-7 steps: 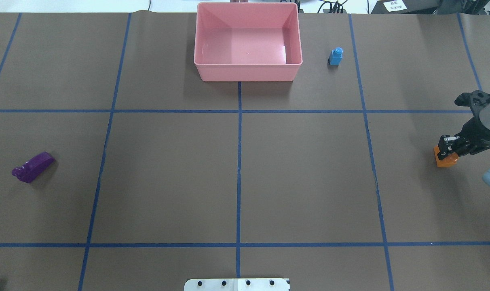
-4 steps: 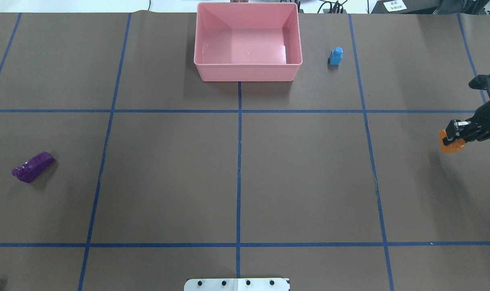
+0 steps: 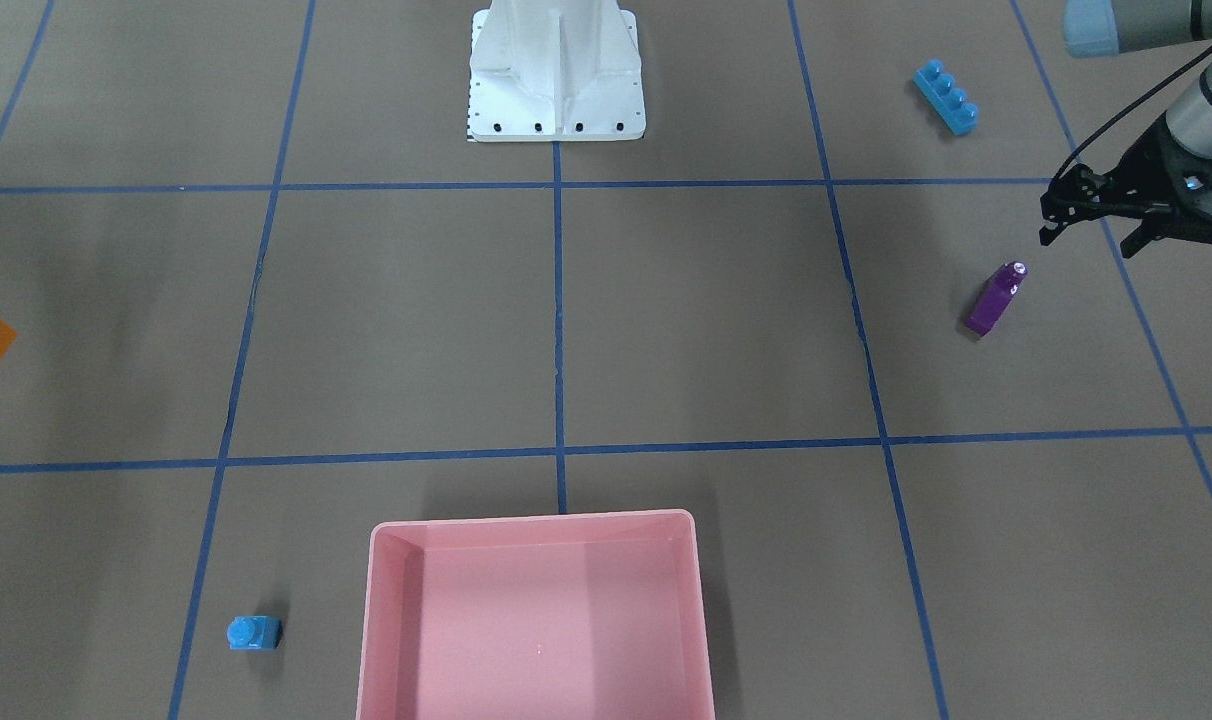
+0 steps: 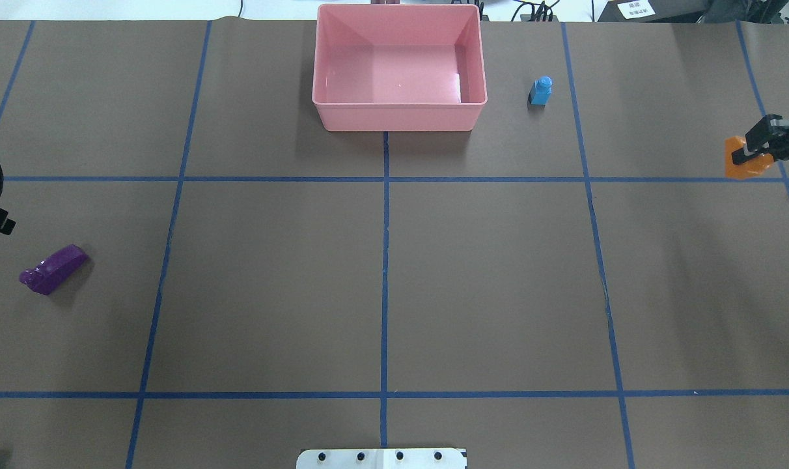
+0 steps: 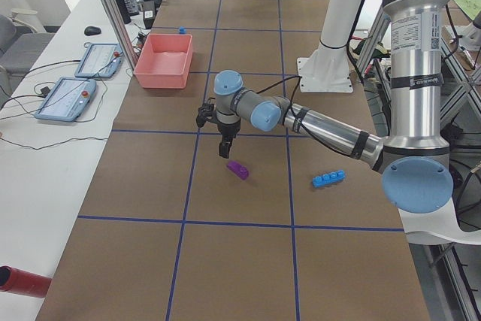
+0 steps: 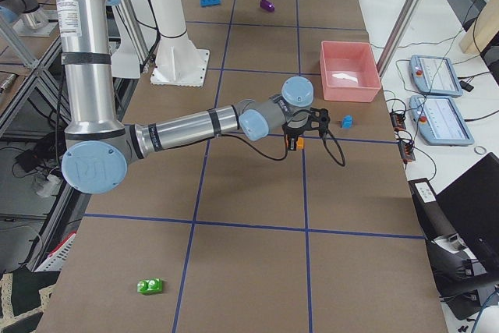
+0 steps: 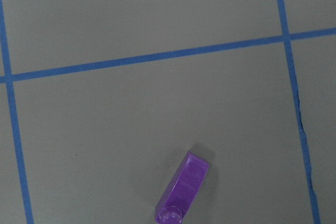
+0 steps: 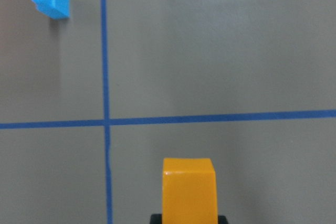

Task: Put all blocks into box

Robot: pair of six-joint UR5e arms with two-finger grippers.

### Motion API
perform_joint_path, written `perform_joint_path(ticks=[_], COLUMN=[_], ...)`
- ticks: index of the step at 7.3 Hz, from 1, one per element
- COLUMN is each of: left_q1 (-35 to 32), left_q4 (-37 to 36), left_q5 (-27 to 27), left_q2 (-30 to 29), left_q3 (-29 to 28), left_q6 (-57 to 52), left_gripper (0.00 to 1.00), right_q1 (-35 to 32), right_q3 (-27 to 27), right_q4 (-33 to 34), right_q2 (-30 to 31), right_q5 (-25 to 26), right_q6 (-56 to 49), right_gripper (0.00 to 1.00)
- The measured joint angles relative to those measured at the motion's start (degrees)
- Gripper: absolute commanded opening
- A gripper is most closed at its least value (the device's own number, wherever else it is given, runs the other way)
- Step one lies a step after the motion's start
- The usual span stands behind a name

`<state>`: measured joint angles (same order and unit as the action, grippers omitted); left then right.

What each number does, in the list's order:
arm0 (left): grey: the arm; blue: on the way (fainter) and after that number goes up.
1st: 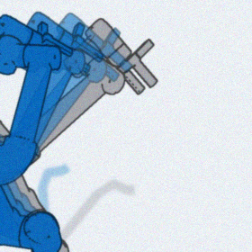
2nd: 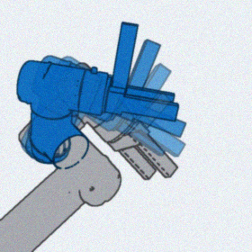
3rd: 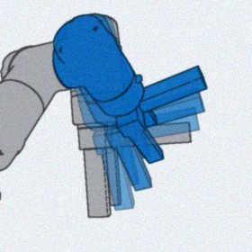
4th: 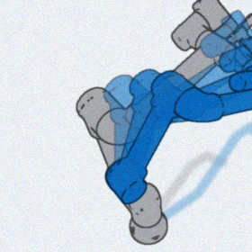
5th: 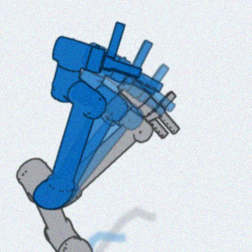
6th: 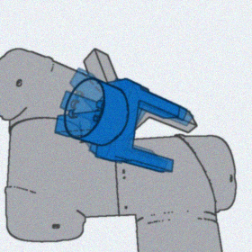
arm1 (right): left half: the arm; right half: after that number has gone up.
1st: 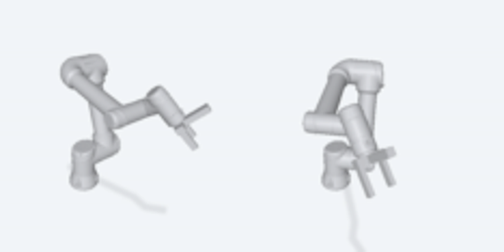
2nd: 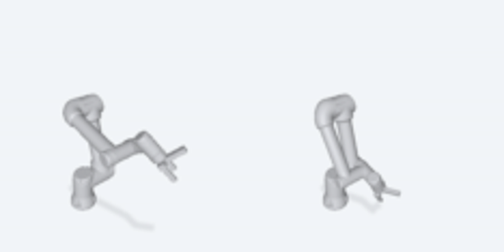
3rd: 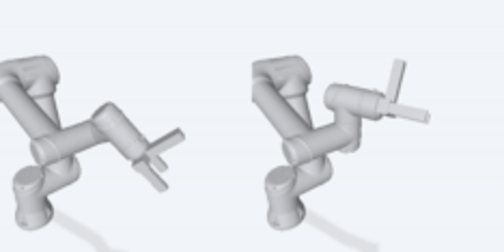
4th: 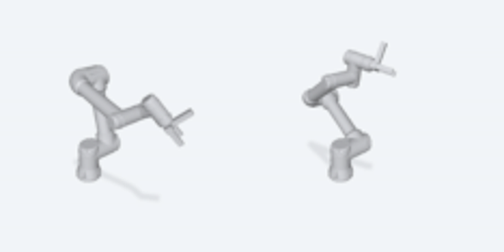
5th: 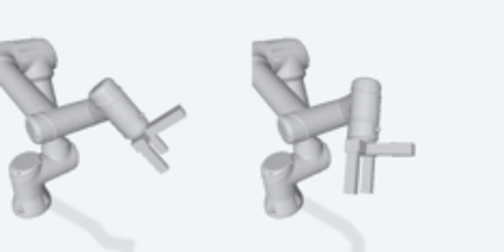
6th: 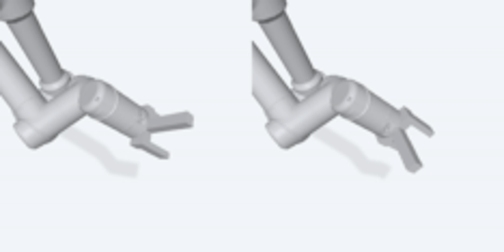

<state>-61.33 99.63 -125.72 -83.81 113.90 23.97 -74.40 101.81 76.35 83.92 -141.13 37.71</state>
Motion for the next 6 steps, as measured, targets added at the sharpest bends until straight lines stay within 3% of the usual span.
perform_joint_path(ticks=[3,6], left_q1=[8.55,10.85], left_q4=[2.06,2.19], left_q5=[5.02,6.65], left_q2=[0.19,-2.54], left_q3=[-2.78,-7.69], left_q6=[0.04,-2.83], left_gripper=[0.97,0.97], right_q1=[-2.01,-0.23], right_q3=[-1.40,-4.88], right_q4=[5.10,5.34], right_q2=[-11.78,-21.50], right_q5=[-1.28,0.06], right_q6=[0.31,0.70], right_gripper=[0.00,0.00])
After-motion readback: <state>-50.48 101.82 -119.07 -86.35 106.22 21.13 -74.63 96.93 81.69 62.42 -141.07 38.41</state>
